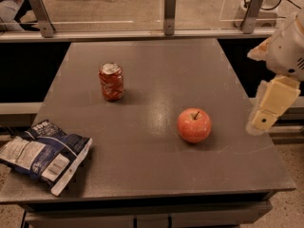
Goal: Move apple near coke can
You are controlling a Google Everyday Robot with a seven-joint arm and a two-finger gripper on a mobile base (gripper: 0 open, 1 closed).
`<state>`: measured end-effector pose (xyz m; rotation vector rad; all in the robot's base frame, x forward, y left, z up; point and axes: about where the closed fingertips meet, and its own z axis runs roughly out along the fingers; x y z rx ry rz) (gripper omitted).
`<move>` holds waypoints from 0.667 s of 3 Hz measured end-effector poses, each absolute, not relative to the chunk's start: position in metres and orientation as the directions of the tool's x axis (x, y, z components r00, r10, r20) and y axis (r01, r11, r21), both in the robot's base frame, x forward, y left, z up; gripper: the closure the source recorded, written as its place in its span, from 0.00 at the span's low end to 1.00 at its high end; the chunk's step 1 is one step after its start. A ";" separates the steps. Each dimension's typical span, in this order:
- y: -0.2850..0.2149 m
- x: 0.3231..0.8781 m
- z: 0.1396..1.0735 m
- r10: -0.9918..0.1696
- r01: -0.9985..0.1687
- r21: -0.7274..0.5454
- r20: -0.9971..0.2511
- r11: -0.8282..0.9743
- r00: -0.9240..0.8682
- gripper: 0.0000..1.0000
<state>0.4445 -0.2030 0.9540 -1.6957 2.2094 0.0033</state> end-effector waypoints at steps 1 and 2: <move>-0.175 0.453 0.921 -0.928 -0.953 -0.153 -0.312 0.261 -0.204 0.00; -0.158 0.460 0.883 -0.916 -0.962 -0.086 -0.338 0.258 -0.215 0.00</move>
Offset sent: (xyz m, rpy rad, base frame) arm 0.0244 0.0634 -0.1181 0.1423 0.1799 0.0440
